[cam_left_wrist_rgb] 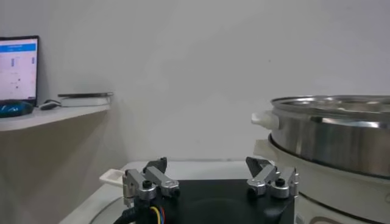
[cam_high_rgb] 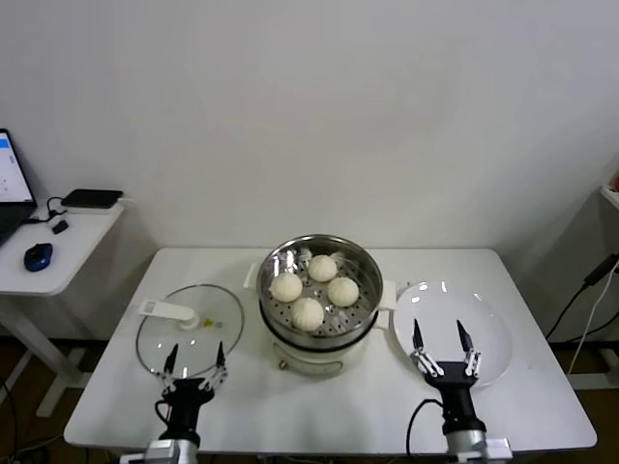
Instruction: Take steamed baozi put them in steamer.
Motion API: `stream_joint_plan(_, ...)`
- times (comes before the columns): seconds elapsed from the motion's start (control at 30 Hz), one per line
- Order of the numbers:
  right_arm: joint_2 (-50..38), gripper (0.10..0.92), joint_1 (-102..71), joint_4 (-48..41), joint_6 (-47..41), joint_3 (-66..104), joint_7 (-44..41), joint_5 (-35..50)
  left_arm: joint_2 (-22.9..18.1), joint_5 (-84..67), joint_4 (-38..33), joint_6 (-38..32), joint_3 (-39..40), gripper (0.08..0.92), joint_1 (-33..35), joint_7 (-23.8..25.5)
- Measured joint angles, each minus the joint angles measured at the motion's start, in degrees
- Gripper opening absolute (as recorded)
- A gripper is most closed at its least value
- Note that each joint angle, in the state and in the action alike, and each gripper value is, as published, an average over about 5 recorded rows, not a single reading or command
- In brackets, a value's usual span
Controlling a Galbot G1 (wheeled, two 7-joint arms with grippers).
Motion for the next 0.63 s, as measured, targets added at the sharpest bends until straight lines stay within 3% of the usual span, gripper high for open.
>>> stream_joint_plan(0.63, 0.4, 0.823, -3.4, -0.2, 1.5, -3.0, 2.1, -2.1, 0.0, -0.1, -0.5, -0.2, -0.4, 0.823, 0.2, 0.0)
